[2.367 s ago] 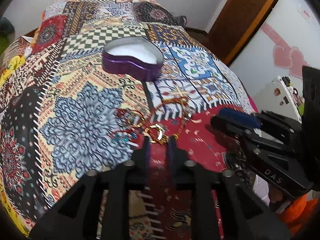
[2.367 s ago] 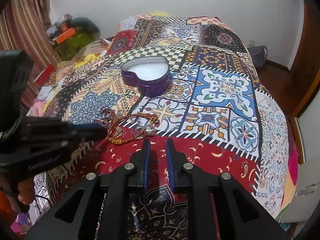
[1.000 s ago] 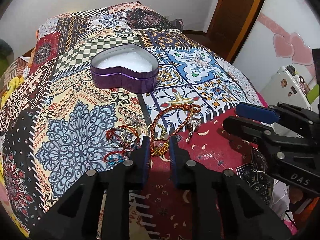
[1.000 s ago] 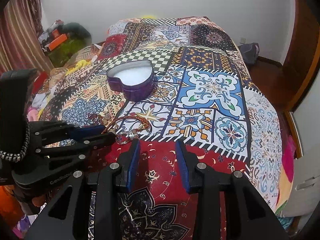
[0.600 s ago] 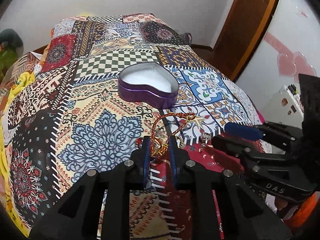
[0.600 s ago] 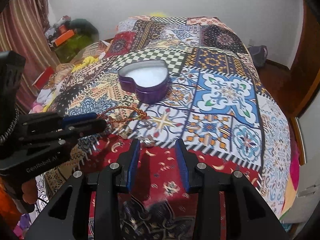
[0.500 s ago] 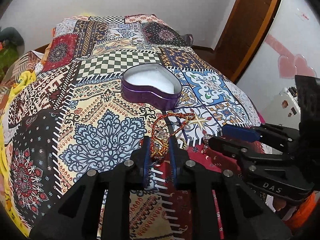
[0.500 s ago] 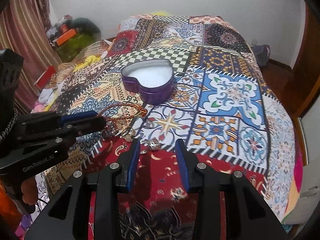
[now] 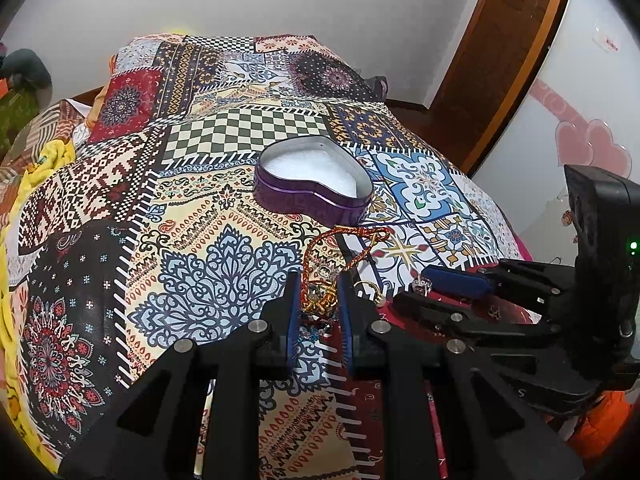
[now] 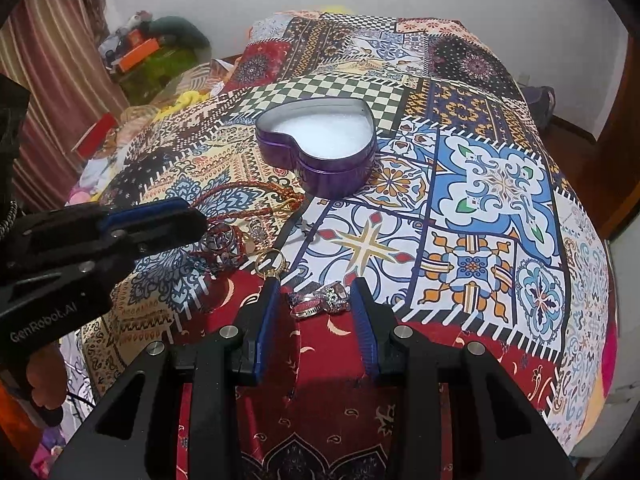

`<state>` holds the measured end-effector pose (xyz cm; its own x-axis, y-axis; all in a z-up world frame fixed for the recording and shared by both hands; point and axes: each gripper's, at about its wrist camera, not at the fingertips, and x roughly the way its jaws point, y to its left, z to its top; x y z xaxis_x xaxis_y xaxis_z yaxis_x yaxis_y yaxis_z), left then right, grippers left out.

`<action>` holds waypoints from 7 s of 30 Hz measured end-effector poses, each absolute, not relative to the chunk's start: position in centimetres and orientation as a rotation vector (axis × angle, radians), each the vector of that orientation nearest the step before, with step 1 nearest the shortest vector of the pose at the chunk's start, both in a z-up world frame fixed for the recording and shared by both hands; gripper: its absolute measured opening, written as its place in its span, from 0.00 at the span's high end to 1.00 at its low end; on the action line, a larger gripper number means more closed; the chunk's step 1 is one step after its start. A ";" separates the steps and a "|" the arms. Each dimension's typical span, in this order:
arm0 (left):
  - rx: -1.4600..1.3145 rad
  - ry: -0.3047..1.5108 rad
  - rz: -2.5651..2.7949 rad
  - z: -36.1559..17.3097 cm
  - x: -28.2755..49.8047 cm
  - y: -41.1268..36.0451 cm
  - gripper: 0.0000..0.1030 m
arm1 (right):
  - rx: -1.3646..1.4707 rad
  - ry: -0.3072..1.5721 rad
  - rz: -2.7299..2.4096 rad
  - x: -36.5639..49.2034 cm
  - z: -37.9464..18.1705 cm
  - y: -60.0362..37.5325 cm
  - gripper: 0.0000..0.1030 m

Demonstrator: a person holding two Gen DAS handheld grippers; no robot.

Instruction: Organize jewelry

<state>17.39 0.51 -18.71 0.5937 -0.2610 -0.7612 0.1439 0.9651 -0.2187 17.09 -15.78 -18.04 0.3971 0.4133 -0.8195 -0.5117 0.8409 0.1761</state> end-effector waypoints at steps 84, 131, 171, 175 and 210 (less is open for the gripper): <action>-0.071 0.928 -0.302 -19.0 29.1 2.1 0.76 | -0.235 0.984 0.673 27.8 -16.7 -11.6 0.73; -0.015 0.950 -0.159 -17.6 16.0 3.8 0.66 | -0.177 0.944 0.574 17.2 -13.9 -14.5 0.69; -0.121 1.060 -0.266 -22.8 17.2 1.4 0.62 | -0.221 0.994 0.635 16.7 -18.6 -13.6 0.88; -0.113 1.054 -0.268 -22.8 17.3 1.0 0.56 | -0.215 0.988 0.625 16.6 -18.4 -14.0 0.88; -0.081 0.777 -0.195 -14.0 15.5 1.7 0.94 | -0.100 0.866 0.591 16.3 -13.2 -16.7 0.88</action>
